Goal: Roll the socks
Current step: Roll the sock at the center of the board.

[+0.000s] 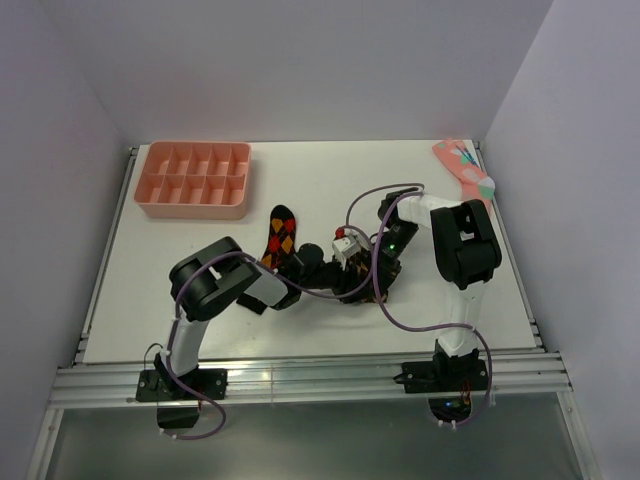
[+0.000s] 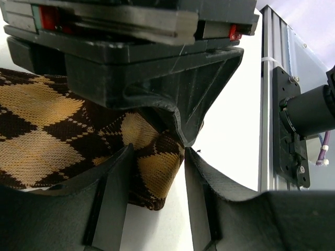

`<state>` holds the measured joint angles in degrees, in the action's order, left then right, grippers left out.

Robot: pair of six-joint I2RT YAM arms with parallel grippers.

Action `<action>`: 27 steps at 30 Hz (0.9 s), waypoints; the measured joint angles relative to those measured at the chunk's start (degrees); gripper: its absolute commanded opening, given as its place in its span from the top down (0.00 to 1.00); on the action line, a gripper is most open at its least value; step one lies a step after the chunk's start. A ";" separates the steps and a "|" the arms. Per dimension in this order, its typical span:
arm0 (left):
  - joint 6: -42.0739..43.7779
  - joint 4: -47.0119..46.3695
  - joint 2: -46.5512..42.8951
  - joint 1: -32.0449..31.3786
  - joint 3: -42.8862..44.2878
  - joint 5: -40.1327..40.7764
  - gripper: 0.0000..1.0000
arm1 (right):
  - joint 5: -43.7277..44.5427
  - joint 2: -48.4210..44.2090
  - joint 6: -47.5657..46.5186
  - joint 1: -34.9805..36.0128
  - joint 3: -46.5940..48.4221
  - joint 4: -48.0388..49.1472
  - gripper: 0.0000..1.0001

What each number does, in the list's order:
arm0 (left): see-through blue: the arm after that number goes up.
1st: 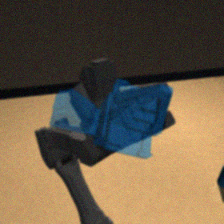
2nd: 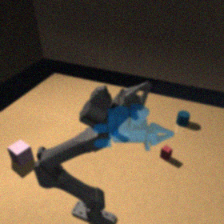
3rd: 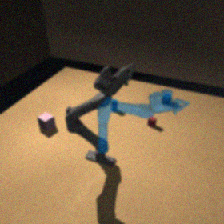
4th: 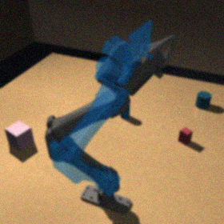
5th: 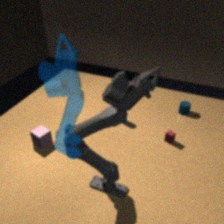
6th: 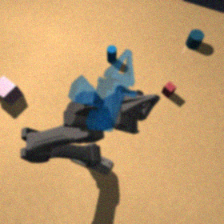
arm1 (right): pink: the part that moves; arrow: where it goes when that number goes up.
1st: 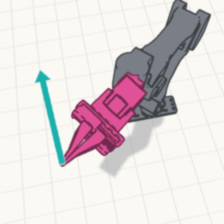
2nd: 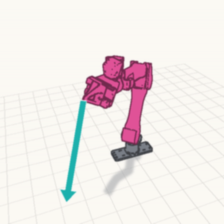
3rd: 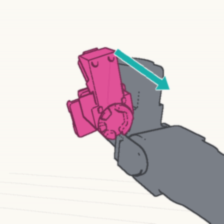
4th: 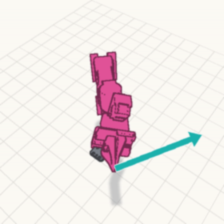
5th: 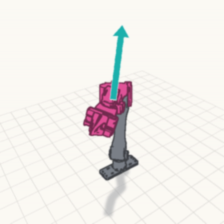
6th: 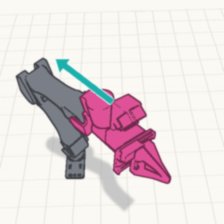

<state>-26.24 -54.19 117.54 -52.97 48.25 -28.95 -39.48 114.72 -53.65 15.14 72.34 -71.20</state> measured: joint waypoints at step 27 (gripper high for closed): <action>-4.92 2.38 1.62 0.11 1.88 -1.14 1.00 | -0.09 -1.18 14.38 -3.82 1.88 5.18 0.60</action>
<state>-31.16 -51.81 119.15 -52.86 50.13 -30.09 -39.57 113.54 -39.27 11.31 74.22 -66.02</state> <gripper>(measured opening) 0.051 0.382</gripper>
